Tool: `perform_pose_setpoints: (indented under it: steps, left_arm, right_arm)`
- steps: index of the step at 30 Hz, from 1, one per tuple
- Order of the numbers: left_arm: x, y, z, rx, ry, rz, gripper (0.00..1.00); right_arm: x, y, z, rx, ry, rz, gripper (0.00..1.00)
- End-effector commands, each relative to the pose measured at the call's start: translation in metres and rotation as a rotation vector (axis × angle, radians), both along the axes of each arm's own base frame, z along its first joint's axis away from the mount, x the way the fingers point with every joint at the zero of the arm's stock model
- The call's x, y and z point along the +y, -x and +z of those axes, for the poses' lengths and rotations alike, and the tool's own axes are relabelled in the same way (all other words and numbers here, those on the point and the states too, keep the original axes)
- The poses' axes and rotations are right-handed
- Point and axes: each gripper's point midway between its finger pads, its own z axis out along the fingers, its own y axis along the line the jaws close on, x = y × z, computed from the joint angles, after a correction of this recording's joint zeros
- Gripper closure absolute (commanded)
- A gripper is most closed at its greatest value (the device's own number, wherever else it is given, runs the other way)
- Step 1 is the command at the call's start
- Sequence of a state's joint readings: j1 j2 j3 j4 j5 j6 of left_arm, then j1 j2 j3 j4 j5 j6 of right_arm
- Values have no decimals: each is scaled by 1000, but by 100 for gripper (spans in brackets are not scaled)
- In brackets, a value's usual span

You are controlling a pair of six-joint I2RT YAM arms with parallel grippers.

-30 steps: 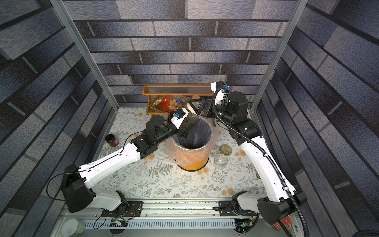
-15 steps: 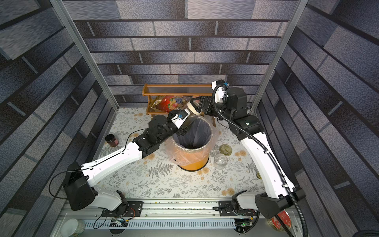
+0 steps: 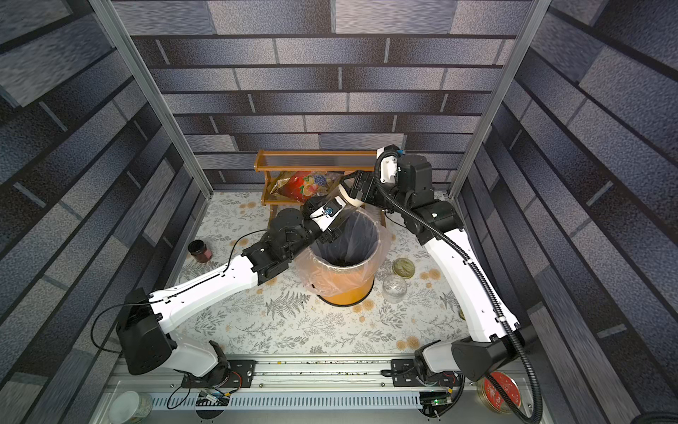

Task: Empty moldy tea leaves from jars
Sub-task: Unscrew the lid from the jar.

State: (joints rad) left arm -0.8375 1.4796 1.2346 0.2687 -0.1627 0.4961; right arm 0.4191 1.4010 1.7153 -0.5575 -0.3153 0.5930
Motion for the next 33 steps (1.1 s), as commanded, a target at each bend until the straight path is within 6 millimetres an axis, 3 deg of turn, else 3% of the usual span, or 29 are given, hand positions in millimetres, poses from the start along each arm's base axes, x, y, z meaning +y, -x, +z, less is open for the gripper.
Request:
perform_pose_setpoints:
  steps: [1,6,12,25,33]
  left_arm:
    - [5,2,63,-137,117,20,68]
    - [5,1,69,-147,121,28,68]
    - [6,-1,74,-149,127,39,68]
    - [0,4,67,-100,135,5,68]
    - [1,8,71,105,275,-148,68]
  right_arm:
    - [4,0,14,-17,-35,8,0]
    - [3,-1,10,-3,-30,1,7]
    - [2,0,8,-2,-32,-8,5]
    - [2,5,12,-37,-45,14,30]
    - [14,24,18,-92,-61,140,41]
